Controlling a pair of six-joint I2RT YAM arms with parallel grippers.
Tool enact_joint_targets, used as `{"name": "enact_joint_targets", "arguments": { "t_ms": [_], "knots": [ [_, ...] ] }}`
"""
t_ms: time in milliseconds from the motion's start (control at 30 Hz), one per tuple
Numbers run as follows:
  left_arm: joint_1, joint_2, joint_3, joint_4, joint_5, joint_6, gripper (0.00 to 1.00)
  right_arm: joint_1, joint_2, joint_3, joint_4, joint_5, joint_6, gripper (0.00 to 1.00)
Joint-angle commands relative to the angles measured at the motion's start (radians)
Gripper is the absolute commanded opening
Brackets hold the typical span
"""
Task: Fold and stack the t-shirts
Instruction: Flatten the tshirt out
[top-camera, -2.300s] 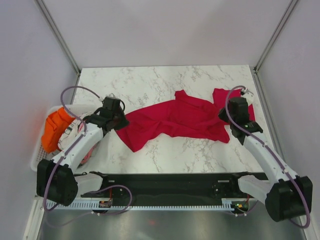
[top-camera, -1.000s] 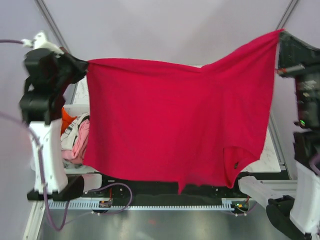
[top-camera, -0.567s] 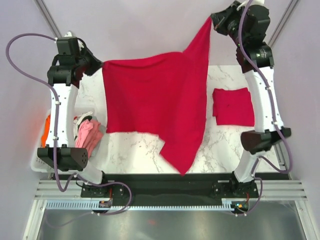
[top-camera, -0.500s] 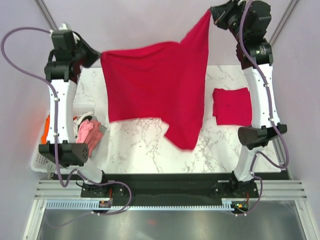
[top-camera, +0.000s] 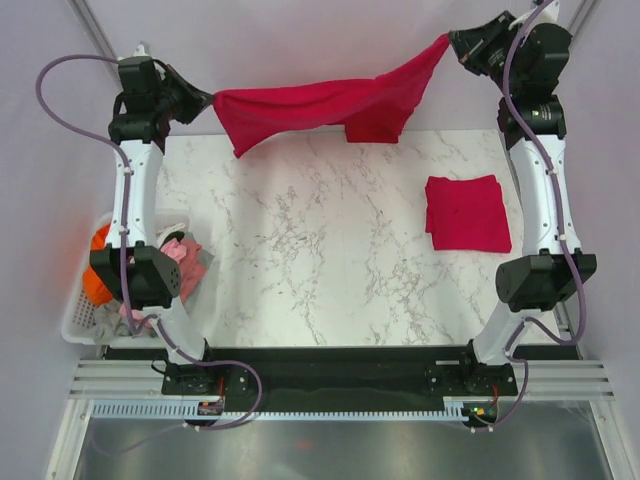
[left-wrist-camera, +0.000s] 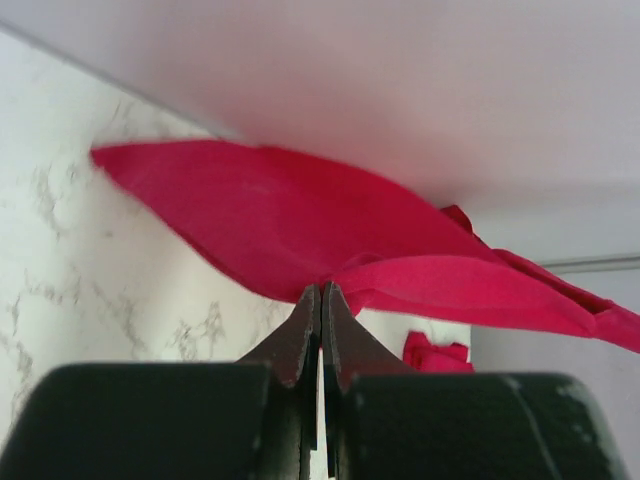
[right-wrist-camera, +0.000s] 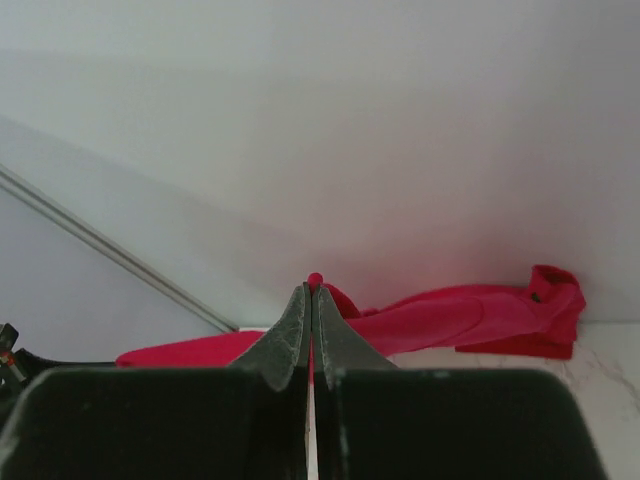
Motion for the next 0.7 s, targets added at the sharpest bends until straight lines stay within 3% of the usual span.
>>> {"name": "enact_joint_targets", "arguments": {
  "t_ms": [0, 133, 233, 467, 667],
  "knots": [
    [0.003, -0.031, -0.112, 0.057, 0.009, 0.016, 0.02, -0.006, -0.138, -0.191, 0.127, -0.057, 0.004, 0.00],
    [0.005, -0.123, -0.363, 0.103, -0.014, 0.037, 0.02, -0.004, -0.369, -0.605, 0.208, -0.012, -0.018, 0.00],
    [0.006, -0.212, -0.540, 0.141, -0.019, 0.036, 0.02, -0.004, -0.526, -0.804, 0.211, 0.027, -0.033, 0.00],
    [0.005, -0.416, -0.937, 0.199, -0.014, 0.011, 0.02, -0.004, -0.859, -1.132, 0.101, 0.085, -0.085, 0.00],
    [0.006, -0.610, -1.207, 0.230, -0.088, 0.019, 0.02, -0.004, -1.115, -1.314, -0.126, 0.091, -0.153, 0.00]
  ]
}}
